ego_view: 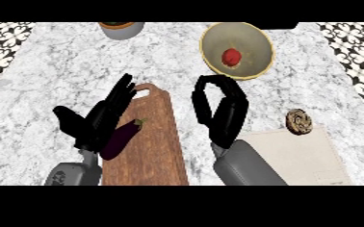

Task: Pick the bell pepper from the placemat and place it in the bowl

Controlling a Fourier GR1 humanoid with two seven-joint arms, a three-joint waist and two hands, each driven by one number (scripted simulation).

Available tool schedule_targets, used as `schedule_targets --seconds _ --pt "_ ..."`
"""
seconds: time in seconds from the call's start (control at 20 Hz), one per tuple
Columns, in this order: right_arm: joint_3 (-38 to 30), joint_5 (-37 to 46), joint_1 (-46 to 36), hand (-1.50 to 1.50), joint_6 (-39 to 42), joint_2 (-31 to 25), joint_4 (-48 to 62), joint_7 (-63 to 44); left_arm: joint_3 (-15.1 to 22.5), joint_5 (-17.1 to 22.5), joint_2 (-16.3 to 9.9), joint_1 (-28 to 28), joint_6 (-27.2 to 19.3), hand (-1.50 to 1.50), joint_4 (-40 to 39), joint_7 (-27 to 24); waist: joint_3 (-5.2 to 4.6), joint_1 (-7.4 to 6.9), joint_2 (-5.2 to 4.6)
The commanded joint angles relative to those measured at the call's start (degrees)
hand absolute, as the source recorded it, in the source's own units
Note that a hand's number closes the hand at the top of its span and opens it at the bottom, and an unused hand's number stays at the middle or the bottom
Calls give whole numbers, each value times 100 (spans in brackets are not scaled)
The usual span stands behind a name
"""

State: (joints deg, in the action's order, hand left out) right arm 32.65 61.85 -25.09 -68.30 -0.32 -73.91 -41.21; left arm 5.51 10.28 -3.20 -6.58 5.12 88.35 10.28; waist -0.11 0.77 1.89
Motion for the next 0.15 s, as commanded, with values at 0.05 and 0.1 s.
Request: schedule_targets --seconds 0.05,0.1 --pt "1144 254 1157 150 -706 30 -395 -616 18 -16 -55 49 42 0 69 11 6 -75 -23" --pt "1400 277 1443 150 -926 30 -356 -651 80 -59 38 46 -9 0 39 -43 14 -91 -69"
